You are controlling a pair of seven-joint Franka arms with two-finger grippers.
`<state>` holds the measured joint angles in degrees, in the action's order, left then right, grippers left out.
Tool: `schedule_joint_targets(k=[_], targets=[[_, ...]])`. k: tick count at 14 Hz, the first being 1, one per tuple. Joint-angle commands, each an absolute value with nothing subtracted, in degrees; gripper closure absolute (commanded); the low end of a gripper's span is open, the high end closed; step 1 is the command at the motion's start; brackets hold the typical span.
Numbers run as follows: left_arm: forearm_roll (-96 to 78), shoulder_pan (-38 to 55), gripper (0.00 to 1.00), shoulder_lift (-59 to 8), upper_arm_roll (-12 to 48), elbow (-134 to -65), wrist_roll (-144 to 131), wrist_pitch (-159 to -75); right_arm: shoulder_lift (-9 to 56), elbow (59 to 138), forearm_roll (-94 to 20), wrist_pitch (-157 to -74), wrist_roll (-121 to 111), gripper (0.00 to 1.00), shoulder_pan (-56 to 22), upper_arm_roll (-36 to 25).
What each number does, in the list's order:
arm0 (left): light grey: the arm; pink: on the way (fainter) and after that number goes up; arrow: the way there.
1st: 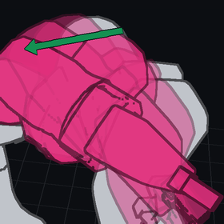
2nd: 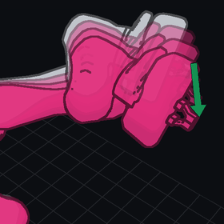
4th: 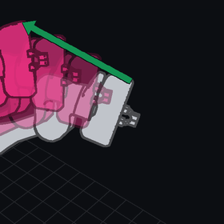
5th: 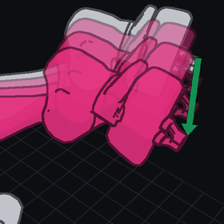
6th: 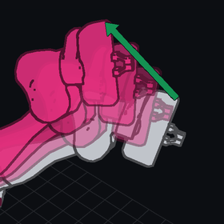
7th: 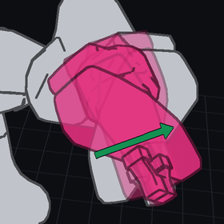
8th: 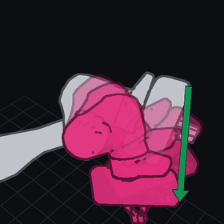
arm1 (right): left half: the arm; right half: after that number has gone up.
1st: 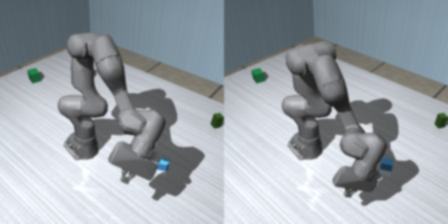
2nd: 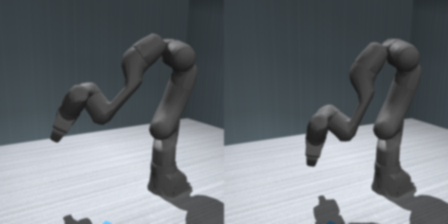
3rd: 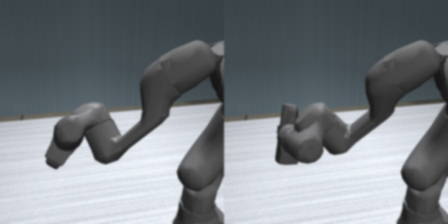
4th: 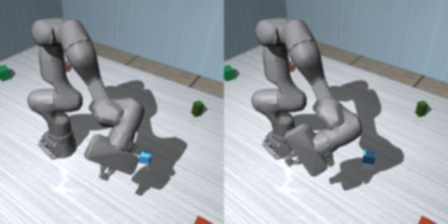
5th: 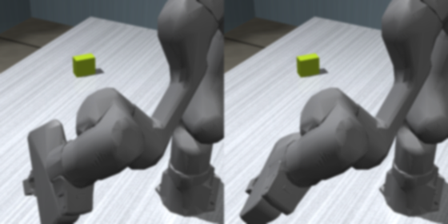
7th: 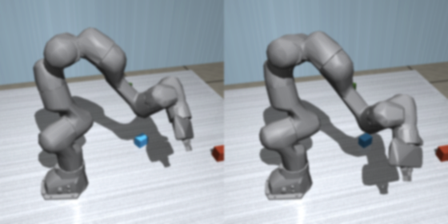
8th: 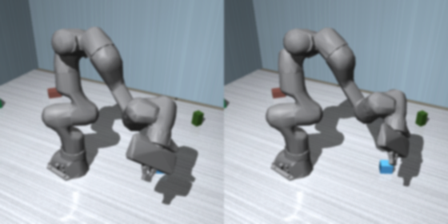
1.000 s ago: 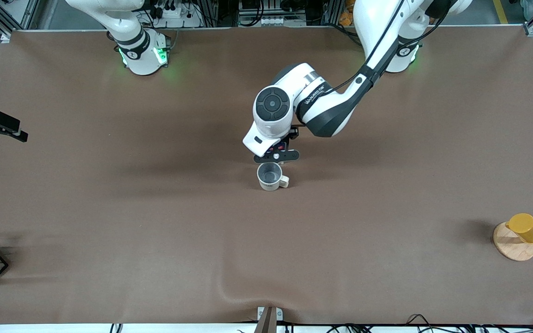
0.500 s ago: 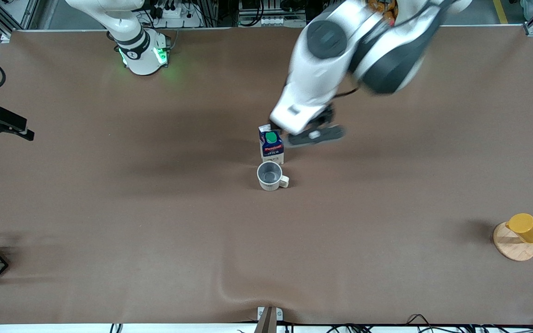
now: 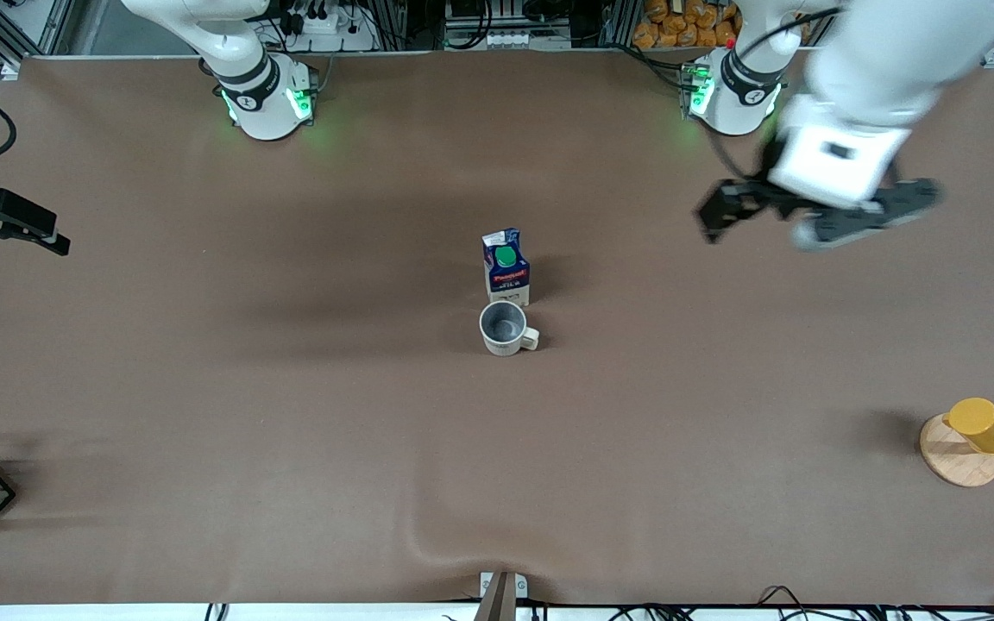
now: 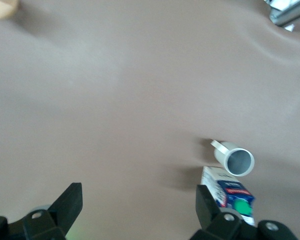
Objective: Place milk next to cup
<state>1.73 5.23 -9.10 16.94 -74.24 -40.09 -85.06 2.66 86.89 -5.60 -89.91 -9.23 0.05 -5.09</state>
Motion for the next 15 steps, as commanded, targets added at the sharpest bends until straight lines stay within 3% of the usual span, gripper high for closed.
schedule_joint_targets(k=[1, 3, 7, 15], targets=[[1.4, -0.9, 0.0, -5.9, 17.4, -76.6, -32.2, -82.7, -0.8, 92.0, -5.2, -92.5, -8.6, 0.0, -0.3, -5.1], [-0.9, -1.7, 0.0, -4.0, 14.9, -79.0, -27.8, -82.6, -0.6, 91.7, -5.2, -92.5, -8.6, 0.0, -0.3, -5.1], [-0.9, 3.7, 0.0, -0.8, 2.6, -85.7, -18.8, -83.1, -0.4, 91.6, -5.0, -92.4, -8.5, 0.0, -0.3, -5.1], [-0.6, 3.1, 0.0, 1.5, 1.7, -88.2, -17.0, -83.6, -0.5, 91.4, -2.2, -92.5, -8.0, 0.0, -1.3, -5.1]])
